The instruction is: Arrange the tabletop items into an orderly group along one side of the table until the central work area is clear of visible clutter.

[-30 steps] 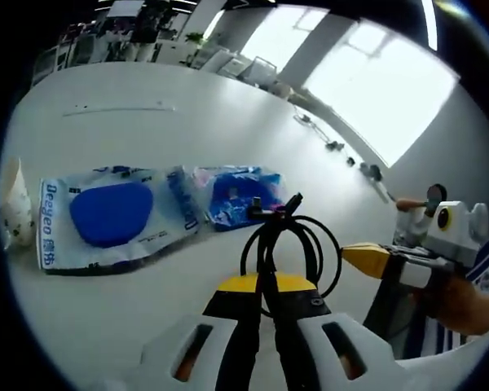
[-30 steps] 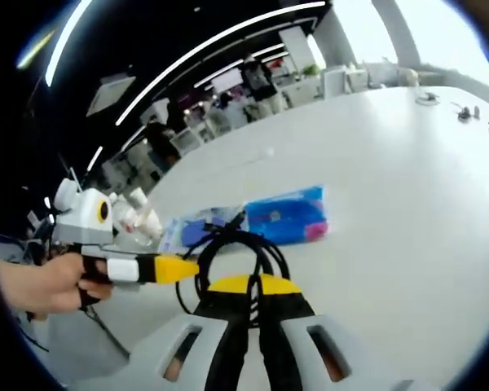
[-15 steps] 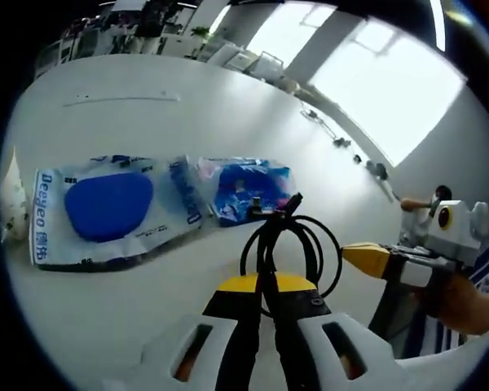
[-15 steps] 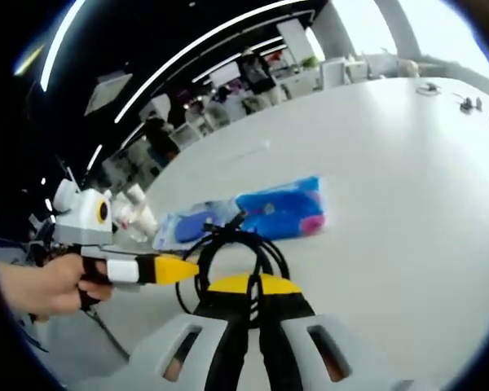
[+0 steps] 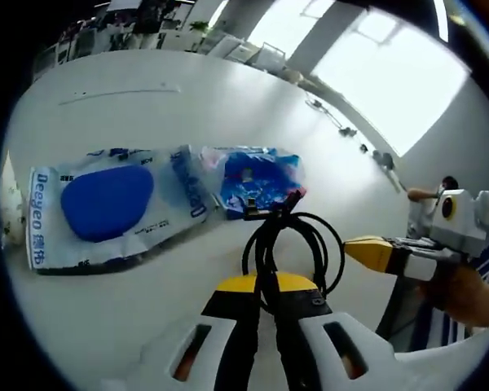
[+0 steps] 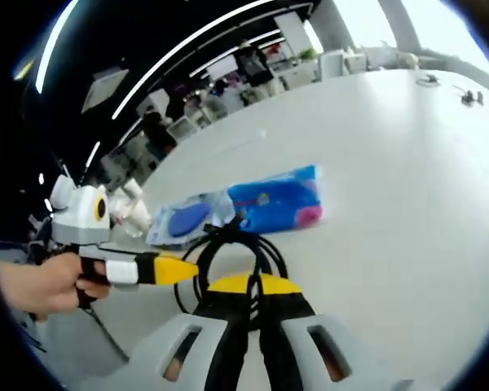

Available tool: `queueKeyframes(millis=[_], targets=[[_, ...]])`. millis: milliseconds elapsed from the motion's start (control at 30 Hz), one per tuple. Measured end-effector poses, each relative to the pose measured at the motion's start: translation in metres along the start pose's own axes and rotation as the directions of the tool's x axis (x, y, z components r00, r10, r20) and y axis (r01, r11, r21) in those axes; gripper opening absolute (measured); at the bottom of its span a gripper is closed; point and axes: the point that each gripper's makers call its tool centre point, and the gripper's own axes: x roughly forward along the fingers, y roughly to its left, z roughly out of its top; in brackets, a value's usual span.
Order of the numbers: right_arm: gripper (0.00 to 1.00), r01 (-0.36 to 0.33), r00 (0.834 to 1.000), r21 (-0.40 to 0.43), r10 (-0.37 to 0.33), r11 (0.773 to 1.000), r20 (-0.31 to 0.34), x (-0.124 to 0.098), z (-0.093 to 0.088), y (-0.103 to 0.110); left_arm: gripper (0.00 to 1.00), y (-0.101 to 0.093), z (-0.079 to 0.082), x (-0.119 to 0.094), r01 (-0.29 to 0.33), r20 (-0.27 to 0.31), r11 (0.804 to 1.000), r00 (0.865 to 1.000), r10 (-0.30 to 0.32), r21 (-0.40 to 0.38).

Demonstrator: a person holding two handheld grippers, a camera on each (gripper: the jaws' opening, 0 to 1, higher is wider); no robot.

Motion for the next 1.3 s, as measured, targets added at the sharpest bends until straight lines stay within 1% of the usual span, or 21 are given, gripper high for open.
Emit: queueKeyframes(millis=[100,200,367,467,767,1300], targets=[[0.0,0.003,1.0,-0.004,-0.003,1.0,-0.008,0.002,-0.001,-0.001,0.02,0.002,-0.002,0.002,-0.008,-0.008,1.0,1.0,0.008,0.003],[0.0,0.005,1.0,-0.009,-0.005,1.0,-0.019,0.005,-0.003,-0.003,0.02,0.003,-0.006,0.004,-0.02,-0.027,0.999,0.999,0.021,0.029],[0.0,0.019,0.999,-0.008,-0.02,1.0,-0.045,0.009,-0.01,-0.007,0.02,0.007,-0.01,0.009,-0.027,-0.05,0.999,0.998,0.03,0.044],[0.0,0.022,0.998,-0.023,-0.024,0.999,-0.055,0.01,-0.014,-0.007,0.03,0.008,-0.012,0.01,-0.033,-0.062,0.998,0.997,0.036,0.049],[0.0,0.03,0.996,-0.052,-0.034,0.998,-0.08,0.015,-0.017,-0.011,0.04,0.011,-0.013,0.012,-0.042,-0.076,0.997,0.996,0.047,0.067],[0.0,0.035,0.994,-0.049,-0.04,0.998,-0.1,0.019,-0.022,-0.016,0.04,0.011,-0.012,0.014,-0.046,-0.075,0.997,0.996,0.05,0.063]])
